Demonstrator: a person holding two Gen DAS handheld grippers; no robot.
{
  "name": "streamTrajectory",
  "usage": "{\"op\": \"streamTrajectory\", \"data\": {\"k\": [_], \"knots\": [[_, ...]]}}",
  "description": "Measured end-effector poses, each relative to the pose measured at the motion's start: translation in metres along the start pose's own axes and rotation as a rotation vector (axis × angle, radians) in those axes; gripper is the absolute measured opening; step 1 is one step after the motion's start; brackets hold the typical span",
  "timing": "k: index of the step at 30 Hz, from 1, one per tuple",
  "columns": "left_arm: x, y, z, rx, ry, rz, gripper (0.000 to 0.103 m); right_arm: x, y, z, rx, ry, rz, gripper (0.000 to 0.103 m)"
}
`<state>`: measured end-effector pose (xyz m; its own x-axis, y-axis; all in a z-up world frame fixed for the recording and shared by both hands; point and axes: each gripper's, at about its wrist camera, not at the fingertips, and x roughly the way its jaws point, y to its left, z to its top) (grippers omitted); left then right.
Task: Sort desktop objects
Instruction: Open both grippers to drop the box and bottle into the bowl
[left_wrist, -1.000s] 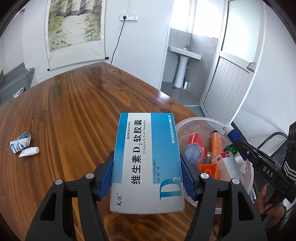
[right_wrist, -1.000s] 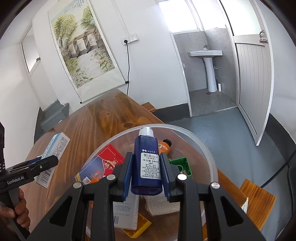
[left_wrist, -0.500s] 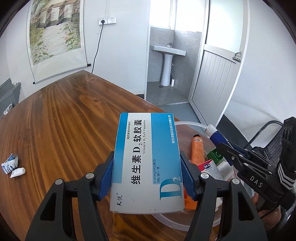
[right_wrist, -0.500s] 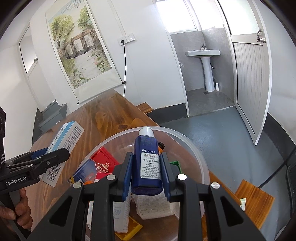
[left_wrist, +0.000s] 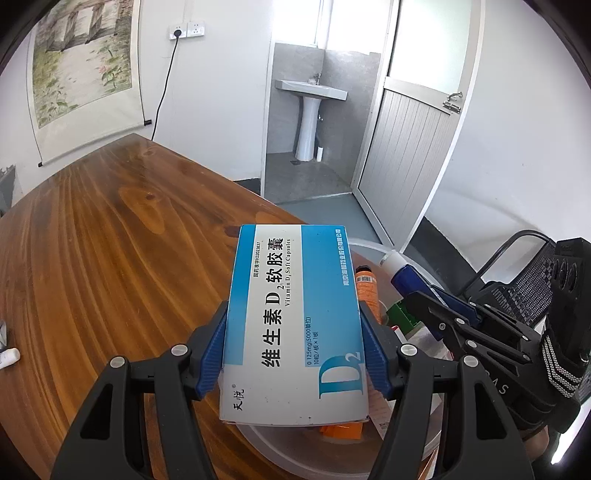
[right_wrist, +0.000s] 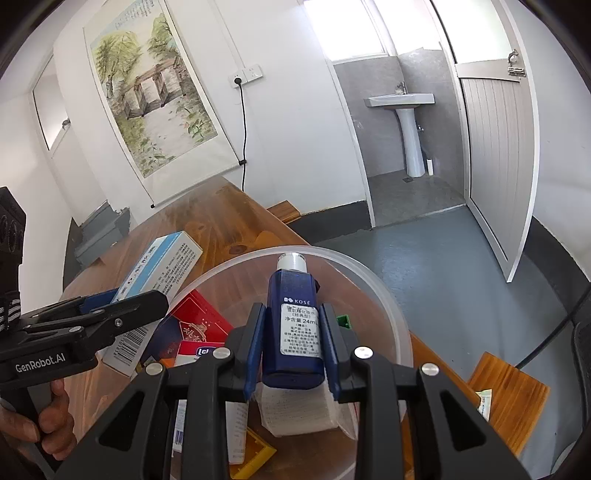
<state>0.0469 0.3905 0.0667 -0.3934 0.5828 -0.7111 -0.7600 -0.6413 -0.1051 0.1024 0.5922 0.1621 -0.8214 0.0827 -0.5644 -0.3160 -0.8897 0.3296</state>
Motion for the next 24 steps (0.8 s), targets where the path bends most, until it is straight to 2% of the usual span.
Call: {"op": "streamTrajectory", "data": {"k": [8,11,13,15,17,24], "knots": [[0.011,-0.001,0.004,-0.022,0.018,-0.095,0.068,0.003,-0.001,-0.001,0.001,0.014,-0.009,0.033],[0.013,0.001,0.003,-0.042,0.028,-0.110,0.069,0.003,0.000,0.000,0.009,0.010,-0.021,0.033],[0.009,0.005,0.003,-0.057,0.013,-0.116,0.074,0.001,-0.001,0.001,0.017,0.004,-0.015,0.036],[0.004,0.008,0.004,-0.074,-0.007,-0.125,0.074,-0.002,-0.002,0.001,0.027,-0.006,-0.012,0.046],[-0.003,0.012,0.004,-0.086,-0.026,-0.139,0.074,-0.004,-0.001,0.002,0.025,-0.014,-0.017,0.047],[-0.019,0.029,0.000,-0.134,-0.064,-0.105,0.074,-0.008,0.008,0.002,0.010,-0.021,-0.011,0.047]]}}
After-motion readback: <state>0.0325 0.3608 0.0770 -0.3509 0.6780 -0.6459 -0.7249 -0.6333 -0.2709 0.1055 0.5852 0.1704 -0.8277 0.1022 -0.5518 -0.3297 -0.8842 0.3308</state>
